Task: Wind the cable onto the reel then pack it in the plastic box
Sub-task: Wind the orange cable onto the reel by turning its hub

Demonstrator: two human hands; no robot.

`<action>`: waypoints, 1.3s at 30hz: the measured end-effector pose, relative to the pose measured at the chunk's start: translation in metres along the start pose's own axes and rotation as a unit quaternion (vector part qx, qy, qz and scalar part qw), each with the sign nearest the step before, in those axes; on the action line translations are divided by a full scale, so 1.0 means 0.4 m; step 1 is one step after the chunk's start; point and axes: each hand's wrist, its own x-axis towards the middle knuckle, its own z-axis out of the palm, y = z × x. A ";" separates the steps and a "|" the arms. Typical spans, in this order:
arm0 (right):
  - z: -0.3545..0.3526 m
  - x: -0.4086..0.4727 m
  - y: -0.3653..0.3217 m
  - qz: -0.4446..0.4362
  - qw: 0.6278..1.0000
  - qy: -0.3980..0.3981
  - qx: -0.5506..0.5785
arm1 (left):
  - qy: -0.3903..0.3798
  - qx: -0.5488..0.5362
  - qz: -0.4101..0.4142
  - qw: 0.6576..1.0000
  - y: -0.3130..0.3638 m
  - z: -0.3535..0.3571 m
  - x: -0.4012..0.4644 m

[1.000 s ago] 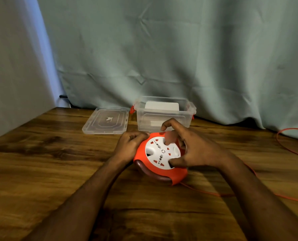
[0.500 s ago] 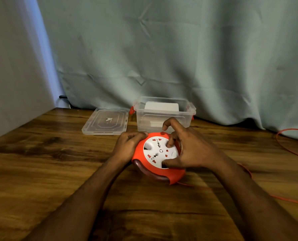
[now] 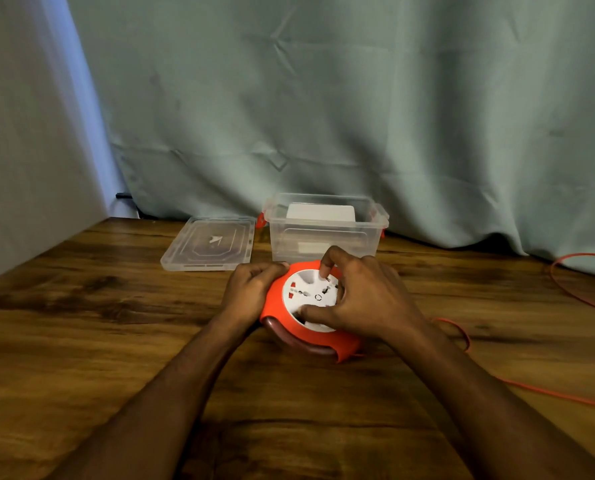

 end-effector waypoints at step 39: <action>-0.050 -0.007 0.055 -0.079 0.994 -0.072 0.021 | -0.022 0.026 0.004 0.999 0.001 -0.003 -0.010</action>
